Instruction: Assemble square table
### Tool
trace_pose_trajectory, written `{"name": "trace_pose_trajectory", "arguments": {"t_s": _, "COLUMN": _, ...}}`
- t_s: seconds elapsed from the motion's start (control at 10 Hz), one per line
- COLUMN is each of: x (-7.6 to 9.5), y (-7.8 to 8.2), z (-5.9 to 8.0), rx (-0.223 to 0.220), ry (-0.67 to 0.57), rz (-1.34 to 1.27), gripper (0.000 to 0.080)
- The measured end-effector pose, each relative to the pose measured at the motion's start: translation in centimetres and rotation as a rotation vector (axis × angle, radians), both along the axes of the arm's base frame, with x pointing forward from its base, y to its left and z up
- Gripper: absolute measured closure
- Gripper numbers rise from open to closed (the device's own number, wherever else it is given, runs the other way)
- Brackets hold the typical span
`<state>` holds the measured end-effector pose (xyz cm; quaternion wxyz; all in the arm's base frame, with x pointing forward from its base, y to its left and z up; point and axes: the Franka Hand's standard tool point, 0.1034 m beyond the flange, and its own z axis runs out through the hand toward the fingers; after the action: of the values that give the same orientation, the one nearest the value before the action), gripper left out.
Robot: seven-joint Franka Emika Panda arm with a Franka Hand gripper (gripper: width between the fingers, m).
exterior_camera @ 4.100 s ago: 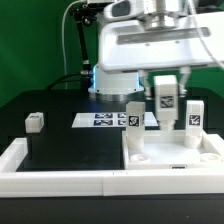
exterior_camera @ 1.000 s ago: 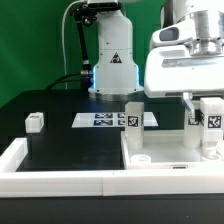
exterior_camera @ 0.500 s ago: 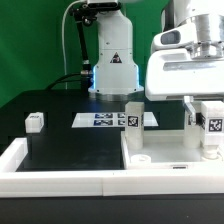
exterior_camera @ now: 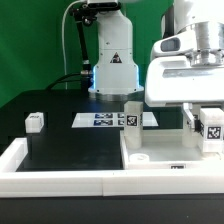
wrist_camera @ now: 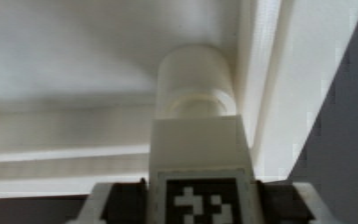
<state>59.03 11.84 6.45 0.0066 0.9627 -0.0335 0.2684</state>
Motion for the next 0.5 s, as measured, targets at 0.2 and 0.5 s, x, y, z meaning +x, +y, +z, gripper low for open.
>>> {"name": "trace_pose_trajectory", "arguments": {"t_s": 0.2, "x": 0.22, "y": -0.07, "z": 0.11, "rx": -0.005, "ry": -0.025, "rz": 0.001, "gripper": 0.0509}}
{"name": "trace_pose_trajectory", "arguments": {"t_s": 0.5, "x": 0.23, "y": -0.09, "z": 0.12, "rx": -0.005, "ry": -0.026, "rz": 0.001, "gripper": 0.0419}}
